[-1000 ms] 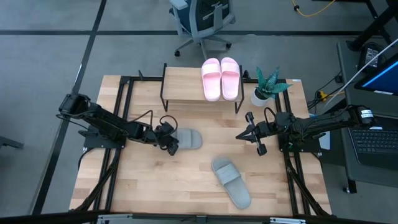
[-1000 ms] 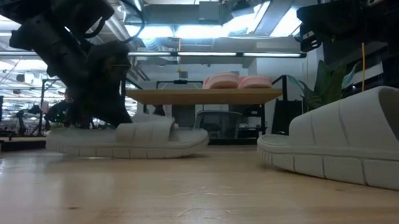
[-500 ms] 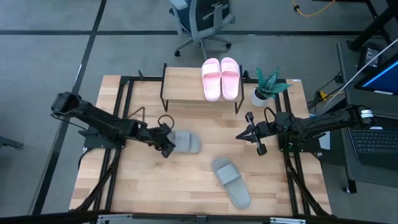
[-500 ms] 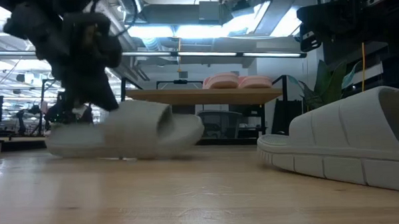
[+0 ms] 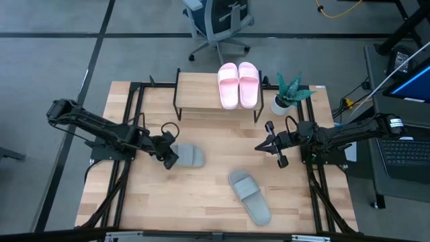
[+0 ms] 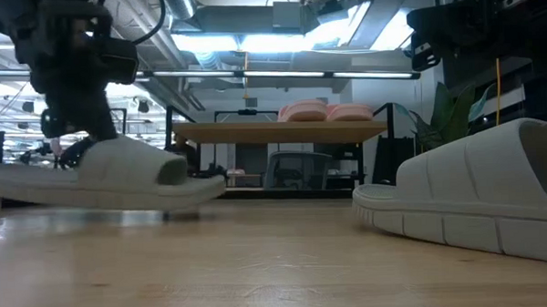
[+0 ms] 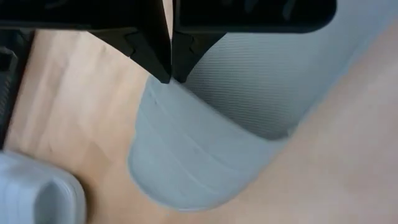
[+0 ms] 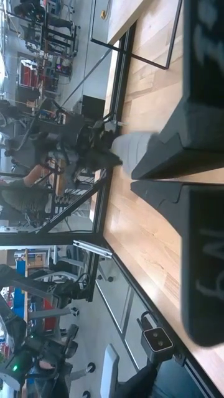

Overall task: Pick and place slides into the shelf
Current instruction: Put the left gray slipper on the shelf

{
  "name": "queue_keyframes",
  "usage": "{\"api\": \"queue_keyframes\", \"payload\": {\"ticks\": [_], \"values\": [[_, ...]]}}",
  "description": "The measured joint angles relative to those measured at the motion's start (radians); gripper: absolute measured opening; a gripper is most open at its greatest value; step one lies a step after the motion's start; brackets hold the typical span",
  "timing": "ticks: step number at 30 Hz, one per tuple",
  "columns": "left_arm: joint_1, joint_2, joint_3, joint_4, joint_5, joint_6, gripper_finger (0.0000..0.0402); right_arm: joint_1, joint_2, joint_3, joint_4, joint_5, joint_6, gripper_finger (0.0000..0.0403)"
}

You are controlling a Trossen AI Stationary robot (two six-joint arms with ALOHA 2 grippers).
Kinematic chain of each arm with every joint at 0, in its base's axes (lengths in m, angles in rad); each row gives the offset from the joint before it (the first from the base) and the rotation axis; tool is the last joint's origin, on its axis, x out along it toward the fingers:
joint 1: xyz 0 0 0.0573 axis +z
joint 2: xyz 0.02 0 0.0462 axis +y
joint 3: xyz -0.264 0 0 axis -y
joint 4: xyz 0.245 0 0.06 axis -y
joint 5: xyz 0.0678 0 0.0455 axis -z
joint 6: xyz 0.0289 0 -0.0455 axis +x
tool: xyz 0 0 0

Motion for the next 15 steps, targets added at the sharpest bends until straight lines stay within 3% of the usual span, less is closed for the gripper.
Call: {"api": "queue_keyframes", "payload": {"ticks": [8, 15], "values": [[-0.059, 0.000, 0.000, 0.024, 0.149, 0.047, 0.0000, 0.000, 0.000, 0.000, 0.000, 0.000, -0.001, 0.0017], [-0.127, 0.000, 0.038, -0.010, 0.214, 0.110, 0.0000, 0.000, 0.000, 0.000, 0.000, 0.000, -0.001, 0.0017]]}}
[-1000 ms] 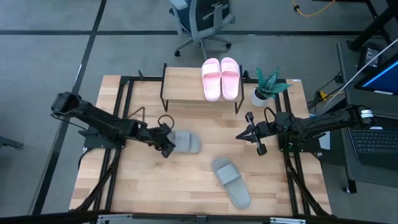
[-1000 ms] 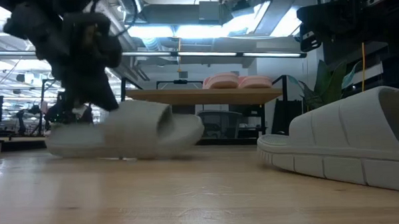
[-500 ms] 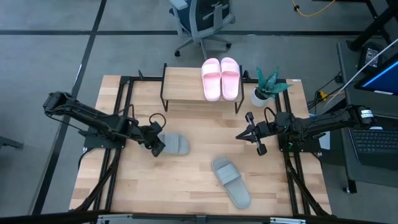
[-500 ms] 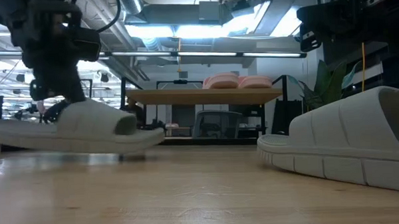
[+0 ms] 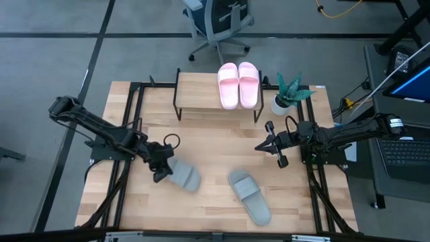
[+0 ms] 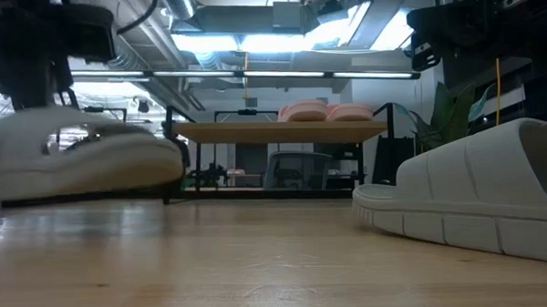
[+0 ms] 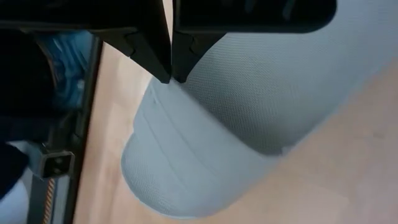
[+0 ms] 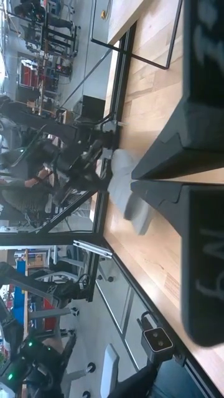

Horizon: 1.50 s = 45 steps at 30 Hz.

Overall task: Pick and place slides into the shelf
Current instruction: Put the left gray slipper on the shelf

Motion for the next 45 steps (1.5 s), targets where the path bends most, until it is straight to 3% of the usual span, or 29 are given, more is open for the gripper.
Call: {"api": "queue_keyframes", "payload": {"ticks": [13, 17, 22, 31, 39, 45], "values": [[-0.060, 0.058, 0.227, -0.397, 0.024, 0.141, 0.0000, 0.000, 0.000, 0.000, 0.006, 0.002, 0.000, 0.0017], [-0.060, 0.117, 0.269, -0.473, 0.041, 0.241, 0.0000, 0.000, 0.000, 0.000, 0.017, 0.058, 0.002, 0.0017], [-0.060, 0.190, 0.312, -0.513, 0.048, 0.386, 0.0000, 0.000, 0.000, 0.000, 0.018, 0.112, 0.007, 0.0017], [-0.060, 0.291, 0.418, -0.610, 0.038, 0.583, 0.0000, 0.000, 0.000, 0.000, 0.028, 0.116, 0.031, 0.0017], [-0.060, 0.302, 0.434, -0.621, -0.083, 0.583, 0.0000, 0.000, 0.000, 0.000, 0.032, 0.116, 0.054, 0.0017], [-0.060, 0.301, 0.434, -0.619, -0.090, 0.604, 0.0000, 0.000, 0.000, 0.000, 0.032, 0.116, 0.053, 0.0017]]}}
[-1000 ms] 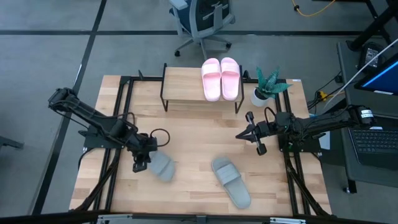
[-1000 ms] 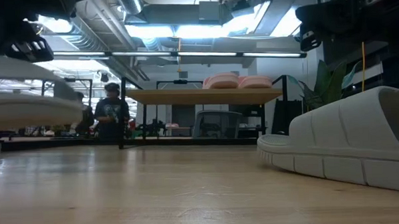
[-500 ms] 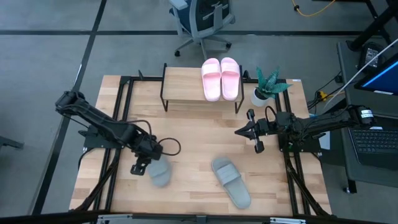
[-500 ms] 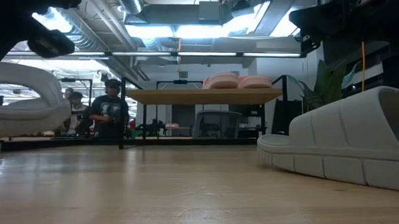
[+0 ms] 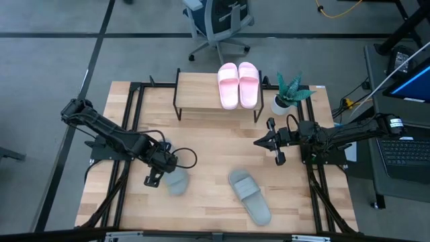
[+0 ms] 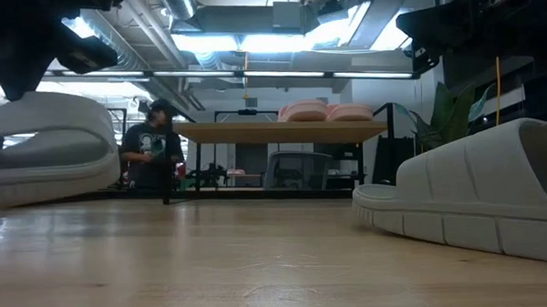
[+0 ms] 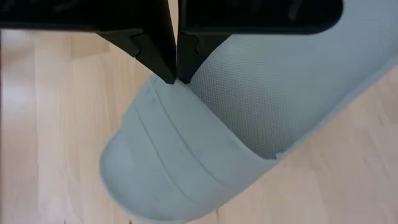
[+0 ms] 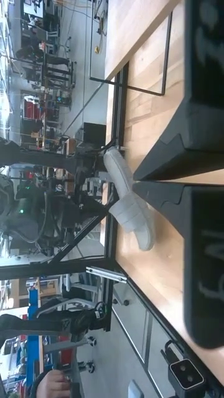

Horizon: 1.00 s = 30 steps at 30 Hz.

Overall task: Pick and place slides into the shelf
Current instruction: Put the left gray slipper on the shelf

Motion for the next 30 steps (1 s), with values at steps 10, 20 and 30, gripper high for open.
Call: {"api": "queue_keyframes", "payload": {"ticks": [10, 20, 30], "values": [[0.000, 0.000, 0.000, 0.002, -0.108, 0.139, 0.0000, 0.000, 0.000, 0.000, -0.001, 0.000, -0.001, 0.0017], [0.000, 0.000, 0.000, 0.003, -0.235, 0.180, 0.0000, 0.000, 0.000, 0.000, -0.001, 0.000, -0.001, 0.0017], [0.000, -0.001, 0.000, 0.030, -0.278, 0.162, 0.0000, 0.000, 0.000, 0.000, -0.001, 0.000, 0.002, 0.0017]]}}
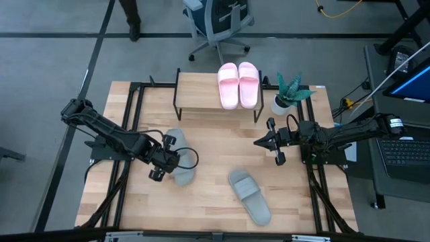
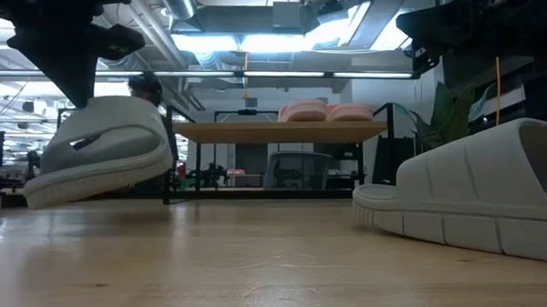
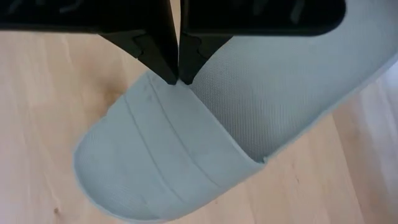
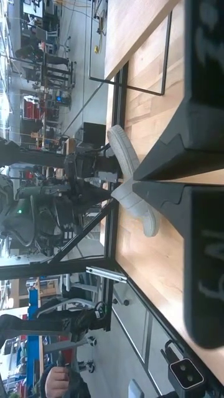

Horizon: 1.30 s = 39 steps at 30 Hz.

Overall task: Pick and place slides into the shelf
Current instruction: Put the left gray slipper on the shelf

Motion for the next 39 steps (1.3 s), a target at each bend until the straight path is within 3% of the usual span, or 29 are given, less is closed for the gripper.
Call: {"api": "queue_keyframes", "payload": {"ticks": [4, 11, 16, 25, 39], "values": [[0.005, 0.000, 0.000, 0.016, 0.018, -0.029, 0.0016, 0.000, 0.000, 0.000, 0.000, 0.000, 0.001, 0.0017], [0.020, -0.001, 0.000, 0.017, 0.042, -0.039, 0.0093, 0.000, 0.000, 0.000, 0.000, 0.000, 0.001, 0.0017], [0.020, -0.001, 0.000, 0.015, 0.042, 0.000, 0.0127, 0.000, 0.000, 0.000, 0.000, 0.000, 0.001, 0.0017], [-0.036, -0.008, 0.000, 0.078, 0.041, -0.014, 0.0137, 0.000, 0.000, 0.000, -0.001, -0.001, 0.000, 0.0017], [-0.057, -0.007, 0.021, 0.173, 0.019, -0.196, 0.0138, 0.000, 0.000, 0.000, -0.029, -0.003, -0.002, 0.0017]]}}
